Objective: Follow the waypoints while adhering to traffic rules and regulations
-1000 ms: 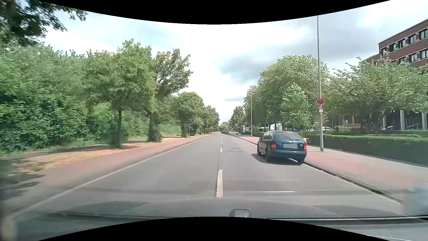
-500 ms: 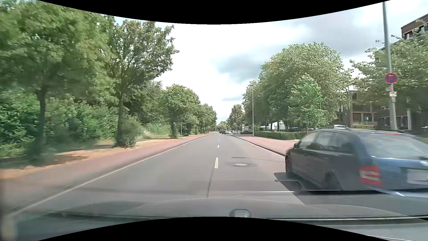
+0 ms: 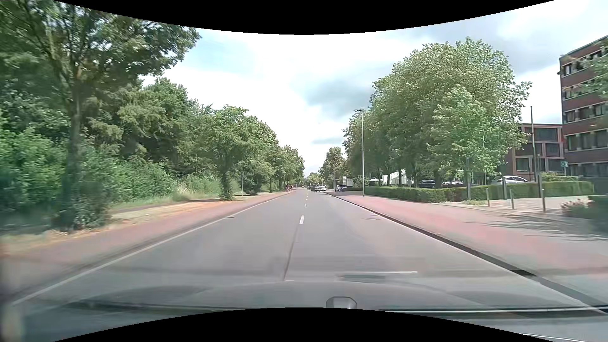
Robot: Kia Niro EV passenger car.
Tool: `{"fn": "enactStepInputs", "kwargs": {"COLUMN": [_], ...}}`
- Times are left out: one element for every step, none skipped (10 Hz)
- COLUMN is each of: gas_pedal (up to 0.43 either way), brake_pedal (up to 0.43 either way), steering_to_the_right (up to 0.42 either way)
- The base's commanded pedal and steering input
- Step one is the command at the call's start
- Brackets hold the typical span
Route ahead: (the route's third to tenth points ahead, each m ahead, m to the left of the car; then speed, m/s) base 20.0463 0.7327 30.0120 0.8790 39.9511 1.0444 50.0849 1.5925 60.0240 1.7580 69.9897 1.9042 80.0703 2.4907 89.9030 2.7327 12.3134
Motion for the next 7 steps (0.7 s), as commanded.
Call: {"fn": "enactStepInputs", "kwargs": {"gas_pedal": [0.189, 0.189, 0.189, 0.177, 0.177, 0.157, 0.157], "brake_pedal": [0.018, 0.018, 0.012, 0.012, 0.018, 0.012, 0.012], "steering_to_the_right": [0.006, 0.004, 0.003, 0.001, 0.001, 0.000, -0.001]}}
